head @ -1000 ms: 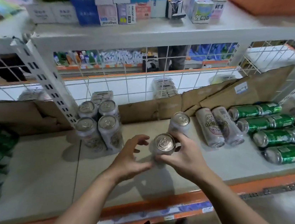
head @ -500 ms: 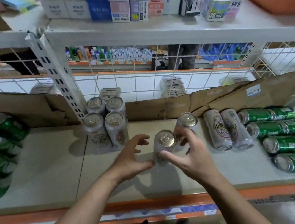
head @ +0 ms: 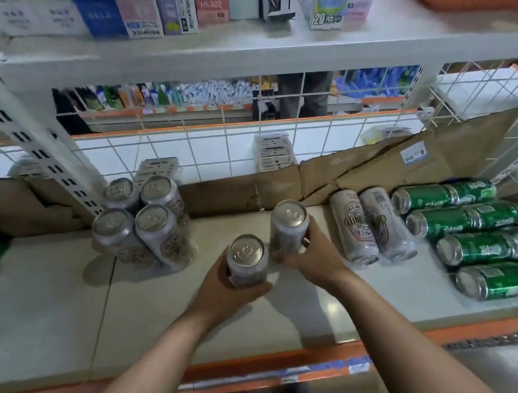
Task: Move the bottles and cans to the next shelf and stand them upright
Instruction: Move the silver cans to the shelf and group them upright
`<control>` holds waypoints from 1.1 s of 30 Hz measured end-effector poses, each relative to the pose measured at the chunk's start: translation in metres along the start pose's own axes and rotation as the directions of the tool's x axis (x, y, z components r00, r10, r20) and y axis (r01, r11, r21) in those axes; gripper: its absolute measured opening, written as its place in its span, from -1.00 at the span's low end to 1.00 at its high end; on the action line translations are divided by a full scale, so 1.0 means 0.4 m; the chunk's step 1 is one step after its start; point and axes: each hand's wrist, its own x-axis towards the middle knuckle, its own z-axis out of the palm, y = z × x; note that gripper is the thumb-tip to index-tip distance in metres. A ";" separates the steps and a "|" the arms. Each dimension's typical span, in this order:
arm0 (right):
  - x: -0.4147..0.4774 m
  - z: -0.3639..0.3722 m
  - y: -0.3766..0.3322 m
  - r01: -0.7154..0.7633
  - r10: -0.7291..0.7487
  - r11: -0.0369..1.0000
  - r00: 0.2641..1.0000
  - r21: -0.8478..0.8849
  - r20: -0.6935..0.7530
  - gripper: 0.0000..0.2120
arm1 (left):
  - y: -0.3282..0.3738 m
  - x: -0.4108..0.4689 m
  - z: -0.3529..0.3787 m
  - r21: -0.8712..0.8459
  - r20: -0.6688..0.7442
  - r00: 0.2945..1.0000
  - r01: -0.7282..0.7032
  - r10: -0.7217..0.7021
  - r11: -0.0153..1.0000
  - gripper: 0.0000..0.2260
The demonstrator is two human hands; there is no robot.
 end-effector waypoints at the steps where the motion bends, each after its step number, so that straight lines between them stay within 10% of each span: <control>1: 0.010 0.005 0.005 0.012 -0.012 1.000 1.000 0.015 -0.011 -0.34 | 0.001 0.001 0.006 -0.004 -0.036 0.999 0.011 -0.011 1.000 -0.47; 18: -0.058 0.095 -0.054 0.008 -0.012 1.000 0.991 0.028 0.131 -0.41 | 0.056 -0.135 -0.093 0.002 -0.354 0.927 0.135 -0.125 0.991 -0.67; 33: -0.175 0.480 -0.132 0.006 -0.004 1.000 0.996 -0.022 0.084 -0.45 | -0.062 -0.188 -0.438 0.106 -0.233 0.963 0.161 -0.133 0.981 -0.46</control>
